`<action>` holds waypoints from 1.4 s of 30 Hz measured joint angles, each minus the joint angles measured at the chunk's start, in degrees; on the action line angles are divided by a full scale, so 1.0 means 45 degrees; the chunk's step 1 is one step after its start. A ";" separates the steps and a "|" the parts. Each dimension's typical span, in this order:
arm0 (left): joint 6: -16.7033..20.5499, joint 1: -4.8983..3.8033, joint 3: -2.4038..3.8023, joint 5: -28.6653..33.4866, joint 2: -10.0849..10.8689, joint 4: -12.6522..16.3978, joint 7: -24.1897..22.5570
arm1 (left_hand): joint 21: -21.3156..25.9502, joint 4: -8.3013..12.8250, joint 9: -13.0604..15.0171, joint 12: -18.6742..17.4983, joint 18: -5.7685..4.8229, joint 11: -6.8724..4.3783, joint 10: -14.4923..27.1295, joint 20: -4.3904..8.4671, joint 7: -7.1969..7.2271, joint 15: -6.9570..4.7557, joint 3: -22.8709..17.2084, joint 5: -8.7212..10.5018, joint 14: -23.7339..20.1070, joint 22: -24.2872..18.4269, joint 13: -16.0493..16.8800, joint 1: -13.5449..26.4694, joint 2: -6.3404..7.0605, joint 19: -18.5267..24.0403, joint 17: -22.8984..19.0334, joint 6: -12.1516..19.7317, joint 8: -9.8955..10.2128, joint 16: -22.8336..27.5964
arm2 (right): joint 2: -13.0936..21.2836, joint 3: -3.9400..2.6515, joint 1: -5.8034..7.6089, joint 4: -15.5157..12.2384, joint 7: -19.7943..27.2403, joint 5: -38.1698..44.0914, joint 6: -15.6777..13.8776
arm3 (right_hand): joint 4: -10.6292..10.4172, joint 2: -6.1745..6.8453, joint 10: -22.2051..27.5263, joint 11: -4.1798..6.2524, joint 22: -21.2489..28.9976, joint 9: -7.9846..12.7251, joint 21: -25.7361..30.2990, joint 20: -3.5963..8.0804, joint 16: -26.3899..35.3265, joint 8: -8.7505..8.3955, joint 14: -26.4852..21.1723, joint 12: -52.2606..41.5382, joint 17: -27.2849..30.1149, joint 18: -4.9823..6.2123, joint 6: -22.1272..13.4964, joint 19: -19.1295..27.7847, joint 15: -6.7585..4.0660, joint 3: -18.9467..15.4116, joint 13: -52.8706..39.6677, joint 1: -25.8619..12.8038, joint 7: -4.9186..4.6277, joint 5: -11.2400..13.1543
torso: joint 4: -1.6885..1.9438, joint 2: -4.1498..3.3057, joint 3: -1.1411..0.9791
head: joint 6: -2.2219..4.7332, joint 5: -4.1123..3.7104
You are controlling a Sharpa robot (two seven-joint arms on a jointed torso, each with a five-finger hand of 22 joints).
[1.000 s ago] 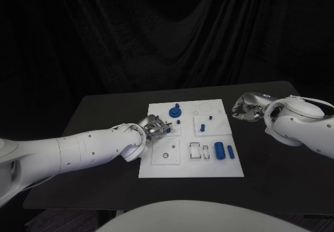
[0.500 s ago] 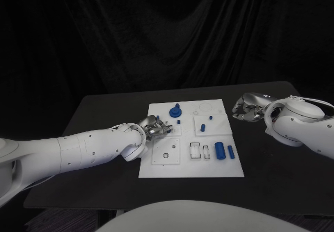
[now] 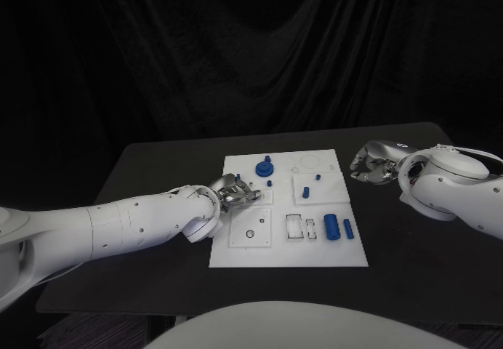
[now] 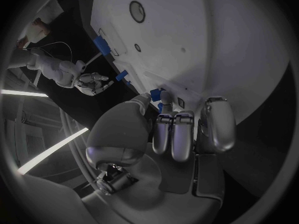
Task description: Assemble the parts on the task board
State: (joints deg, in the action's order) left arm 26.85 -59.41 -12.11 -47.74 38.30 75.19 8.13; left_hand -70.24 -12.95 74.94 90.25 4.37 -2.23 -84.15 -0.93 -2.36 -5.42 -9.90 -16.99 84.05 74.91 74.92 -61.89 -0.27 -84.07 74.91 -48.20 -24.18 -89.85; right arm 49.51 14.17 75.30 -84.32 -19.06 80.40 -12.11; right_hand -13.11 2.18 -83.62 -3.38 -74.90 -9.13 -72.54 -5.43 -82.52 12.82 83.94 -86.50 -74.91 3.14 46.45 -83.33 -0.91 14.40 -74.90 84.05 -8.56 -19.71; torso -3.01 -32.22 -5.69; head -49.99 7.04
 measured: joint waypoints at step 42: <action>-0.0180 0.0000 0.0004 -0.0024 0.0246 0.0040 -0.0660 | 0.0049 -0.0121 -0.0285 0.0000 -0.0001 0.0048 0.0047 -0.0002 -0.0071 0.0002 -0.1572 -0.1386 0.0000 0.0000 0.0000 -0.0680 -0.0408 0.0000 0.0000 0.0067 0.1163 0.0000 | 0.0031 0.0000 -0.0032 0.0003 -0.0042 -0.0250 0.0224 | 0.0000 0.0000 0.0000 0.0000 0.0000 0.0028 0.0047 0.0045 0.0000 0.0000 0.0000 0.0044 0.0000 -0.0001 0.0000 0.0045 0.0000 0.0000 -0.0006 0.0000 0.0000 0.0000 | -0.0002 -0.0004 0.0004 | 0.0000 0.0060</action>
State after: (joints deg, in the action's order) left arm 26.04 -59.41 -12.10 -47.85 39.41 75.37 5.16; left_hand -70.02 -13.50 73.66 90.25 4.37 -2.01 -83.94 -0.94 -2.68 -5.42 -16.98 -23.22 84.05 74.91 74.92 -64.95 -2.10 -84.07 74.91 -47.90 -18.94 -89.85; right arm 49.65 14.17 75.15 -84.31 -19.25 79.28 -11.10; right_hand -13.11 2.18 -83.62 -3.38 -74.90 -9.01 -72.33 -5.23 -82.52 12.82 83.94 -86.30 -74.91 3.13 46.45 -83.13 -0.90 14.39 -74.93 84.05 -8.56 -19.71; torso -3.02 -32.23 -5.67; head -49.99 7.31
